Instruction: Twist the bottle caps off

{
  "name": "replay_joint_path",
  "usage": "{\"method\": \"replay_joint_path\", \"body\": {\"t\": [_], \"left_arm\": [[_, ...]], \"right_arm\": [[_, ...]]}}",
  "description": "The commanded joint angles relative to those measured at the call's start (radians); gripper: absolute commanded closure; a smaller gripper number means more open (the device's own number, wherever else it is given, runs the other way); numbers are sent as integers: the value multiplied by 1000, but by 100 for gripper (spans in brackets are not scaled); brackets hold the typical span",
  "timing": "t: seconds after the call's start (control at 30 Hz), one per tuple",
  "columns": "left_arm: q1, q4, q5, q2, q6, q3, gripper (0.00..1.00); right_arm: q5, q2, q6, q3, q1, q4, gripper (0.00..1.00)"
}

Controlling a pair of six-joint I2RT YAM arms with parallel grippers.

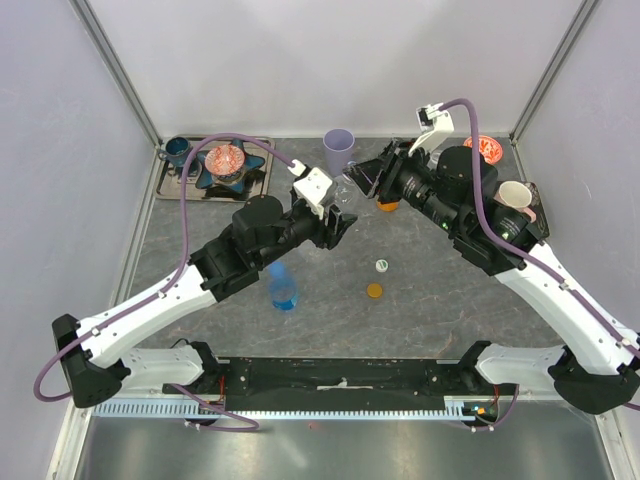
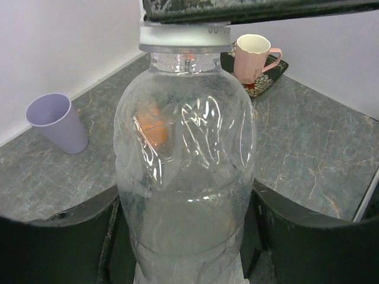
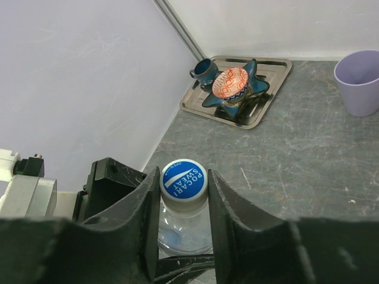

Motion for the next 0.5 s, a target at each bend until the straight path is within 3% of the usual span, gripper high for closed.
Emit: {"method": "replay_joint_path", "body": {"t": [0.0, 0.03, 0.1, 0.13, 0.33, 0.47], "left_arm": [[-9, 51, -8, -3, 41, 0, 55], [-10, 53, -8, -3, 41, 0, 55], [-10, 53, -10, -6, 41, 0, 55], [-9, 51, -8, -7, 40, 0, 55], [-10, 51, -8, -9, 41, 0, 55], [-10, 60, 29, -24, 32, -6, 56]], "right_arm": [[18, -3, 0, -18, -1, 34, 65], [10, -1, -3, -23, -1, 35, 70], [3, -3, -2, -29, -1, 35, 94], [-3, -3, -6, -32, -1, 38, 100], [18, -21, -40, -73, -1, 15, 100], [-74, -93, -83, -138, -1, 95, 100]]}}
